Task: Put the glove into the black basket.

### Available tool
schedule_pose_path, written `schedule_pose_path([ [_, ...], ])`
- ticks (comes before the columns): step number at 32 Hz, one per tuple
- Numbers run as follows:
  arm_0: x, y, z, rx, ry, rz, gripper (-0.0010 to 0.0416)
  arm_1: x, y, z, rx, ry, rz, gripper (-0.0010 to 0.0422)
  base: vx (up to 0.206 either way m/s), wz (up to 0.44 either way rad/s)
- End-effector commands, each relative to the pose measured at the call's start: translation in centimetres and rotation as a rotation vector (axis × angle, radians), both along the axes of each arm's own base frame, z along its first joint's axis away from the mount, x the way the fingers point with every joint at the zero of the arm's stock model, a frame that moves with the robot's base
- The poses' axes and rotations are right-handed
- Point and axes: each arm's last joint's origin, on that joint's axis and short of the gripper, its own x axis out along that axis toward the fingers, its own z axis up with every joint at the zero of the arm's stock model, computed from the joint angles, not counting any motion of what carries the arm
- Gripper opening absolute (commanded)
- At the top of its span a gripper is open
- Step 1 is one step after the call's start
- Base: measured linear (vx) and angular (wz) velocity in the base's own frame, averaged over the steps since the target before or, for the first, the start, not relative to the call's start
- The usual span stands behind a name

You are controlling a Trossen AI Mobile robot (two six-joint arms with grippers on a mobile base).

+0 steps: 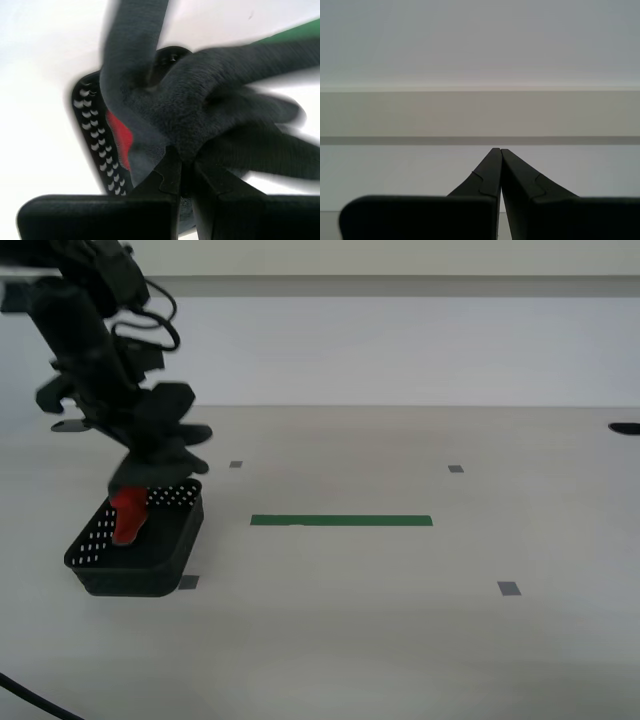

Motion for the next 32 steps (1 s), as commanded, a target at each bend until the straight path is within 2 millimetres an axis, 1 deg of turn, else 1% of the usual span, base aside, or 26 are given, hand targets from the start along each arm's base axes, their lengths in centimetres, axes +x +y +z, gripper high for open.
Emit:
schedule_pose_path([
  [1,-0.1,0.0,0.0,0.0,0.011,-0.005,0.0001,0.2,0.0,-2.3,0.016,0.095,0.005,0.0,0.017,-0.021],
  [2,-0.1,0.0,-0.1,0.0,0.019,0.0,0.0,0.3,0.2,-2.8,0.019,0.107,0.011,0.0,0.0,0.0],
  [4,-0.1,0.0,-0.1,0.0,0.021,0.003,0.0001,0.2,0.3,-2.8,0.019,0.106,0.013,0.0,0.0,0.0],
  [5,-0.1,0.0,-0.1,0.0,0.021,0.0,0.0001,0.3,0.3,-2.5,0.015,0.089,0.021,0.0,0.0,0.0],
  [8,-0.1,0.0,-0.1,0.0,0.018,0.0,0.0001,0.5,0.6,-1.6,0.08,0.045,0.055,0.0001,0.0,0.0],
  [9,-0.1,0.0,0.0,0.0,0.017,-0.002,0.0001,0.6,0.8,-1.2,0.136,0.039,0.069,0.002,0.0,0.0],
  [10,-0.1,0.0,0.0,0.0,0.017,-0.001,0.0001,0.6,0.9,-1.1,0.137,0.051,0.074,0.0043,0.0,0.0],
  [11,-0.1,0.0,0.0,0.0,0.016,0.0,0.0,0.6,0.9,-1.1,0.137,0.054,0.076,0.0053,0.0,0.0],
  [13,-0.1,0.0,0.0,0.0,0.016,0.0,0.0001,0.4,0.9,-1.1,0.137,0.075,0.096,0.0127,0.0,0.0],
  [14,-0.1,0.0,0.0,0.0,0.016,0.0,0.0001,0.3,0.9,-1.2,0.137,0.079,0.096,0.0141,0.0,0.0],
  [15,-0.1,0.0,0.0,0.0,0.016,0.0,0.0001,0.3,0.9,-1.1,0.138,0.084,0.095,0.0166,0.0,0.0],
  [16,-0.1,0.0,0.0,0.0,0.017,0.0,0.0001,0.2,0.9,-1.2,0.14,0.091,0.095,0.0213,0.0,0.0],
  [17,-0.1,0.0,0.0,0.0,0.016,0.0,0.0001,0.2,0.9,-1.1,0.14,0.095,0.1,0.0241,0.0,0.0],
  [18,-0.1,0.0,0.0,0.0,0.016,0.0,0.0001,0.2,0.9,-1.0,0.14,0.098,0.103,0.0246,0.0,0.0],
  [19,-0.1,0.0,0.0,0.0,0.017,0.0,0.0001,0.3,0.9,0.0,0.14,0.109,0.109,0.0251,0.0,0.0],
  [21,-0.1,0.0,0.0,0.0,0.016,0.0,0.0001,0.4,0.9,0.8,0.138,0.101,0.108,0.0247,0.0,0.0],
  [22,-0.1,0.0,0.0,0.0,0.016,0.0,0.0001,0.4,0.8,1.7,0.127,0.085,0.108,0.024,0.0,0.0],
  [23,-0.1,0.0,0.0,0.0,0.017,0.0,0.0001,0.6,0.8,4.8,0.102,-0.004,0.111,0.0214,0.0,0.0],
  [25,-0.2,0.0,0.0,0.0,0.015,0.0,0.0001,0.4,0.8,7.4,0.08,-0.098,0.116,0.0189,0.0,0.0],
  [27,-0.2,0.0,0.0,0.0,0.018,0.0,0.0001,0.0,0.9,9.3,0.064,-0.166,0.12,0.0167,0.0,0.0],
  [28,-0.2,0.0,0.0,0.0,0.018,0.0,0.0001,-0.1,0.9,9.7,0.062,-0.178,0.121,0.0162,0.0,0.0],
  [29,-0.2,0.0,0.0,0.0,0.019,-0.001,0.0001,-0.7,1.0,11.0,0.051,-0.222,0.122,0.0145,0.0,0.0],
  [31,-0.2,0.0,0.0,0.0,0.016,0.0,0.0,-1.1,1.1,11.8,0.044,-0.251,0.123,0.0132,0.0,0.0],
  [32,-0.2,0.0,-0.1,0.0,0.021,0.0,0.0001,-1.3,1.1,12.5,0.036,-0.283,0.125,0.0121,0.0,0.0],
])
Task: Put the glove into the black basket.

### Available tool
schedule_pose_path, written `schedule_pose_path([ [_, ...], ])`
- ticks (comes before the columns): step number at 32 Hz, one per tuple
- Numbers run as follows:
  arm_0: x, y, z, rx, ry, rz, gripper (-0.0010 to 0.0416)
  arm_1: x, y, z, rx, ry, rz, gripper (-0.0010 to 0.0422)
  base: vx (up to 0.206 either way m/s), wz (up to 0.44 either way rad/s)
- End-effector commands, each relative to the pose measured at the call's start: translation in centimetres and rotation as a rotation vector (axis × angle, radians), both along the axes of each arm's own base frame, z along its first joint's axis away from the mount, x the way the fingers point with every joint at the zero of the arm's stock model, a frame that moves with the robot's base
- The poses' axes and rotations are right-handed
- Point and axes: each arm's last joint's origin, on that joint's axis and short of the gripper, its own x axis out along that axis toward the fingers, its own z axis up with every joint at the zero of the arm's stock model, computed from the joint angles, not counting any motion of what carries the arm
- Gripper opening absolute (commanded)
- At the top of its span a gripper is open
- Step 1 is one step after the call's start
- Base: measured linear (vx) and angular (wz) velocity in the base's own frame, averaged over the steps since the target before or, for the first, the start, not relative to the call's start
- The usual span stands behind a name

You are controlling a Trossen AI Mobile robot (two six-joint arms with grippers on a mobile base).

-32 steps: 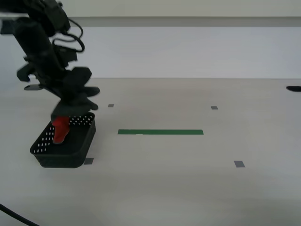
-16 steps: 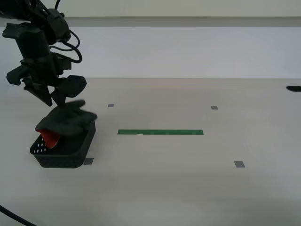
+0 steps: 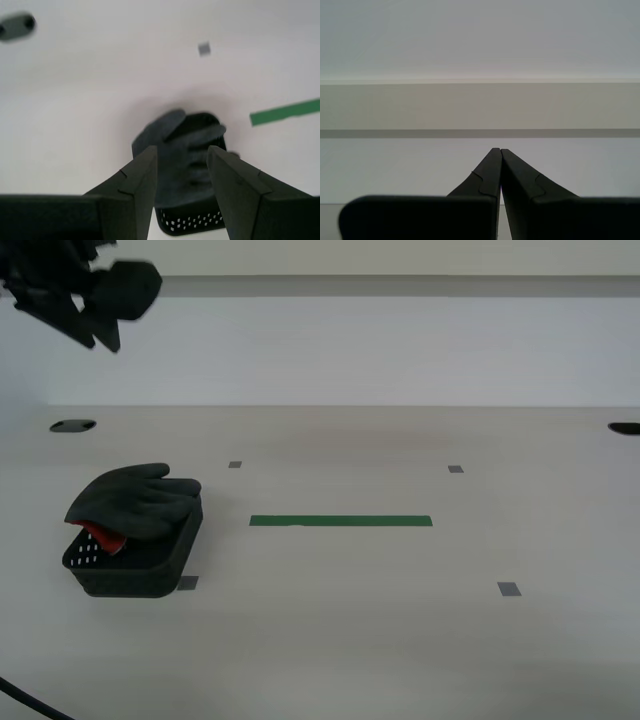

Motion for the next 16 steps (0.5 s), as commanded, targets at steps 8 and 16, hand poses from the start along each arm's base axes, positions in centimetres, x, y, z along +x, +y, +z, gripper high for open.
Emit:
schedule_pose_path([
  [8,0.07,0.01,-0.12,0.0,0.01,-0.002,0.0,-0.35,0.06,1.13,-0.01,-0.056,0.002,0.0094,-0.002,0.002],
  [16,0.04,0.01,-0.08,0.0,0.008,-0.002,0.0001,-0.35,0.06,1.13,-0.01,-0.056,0.002,0.0094,0.0,0.0],
])
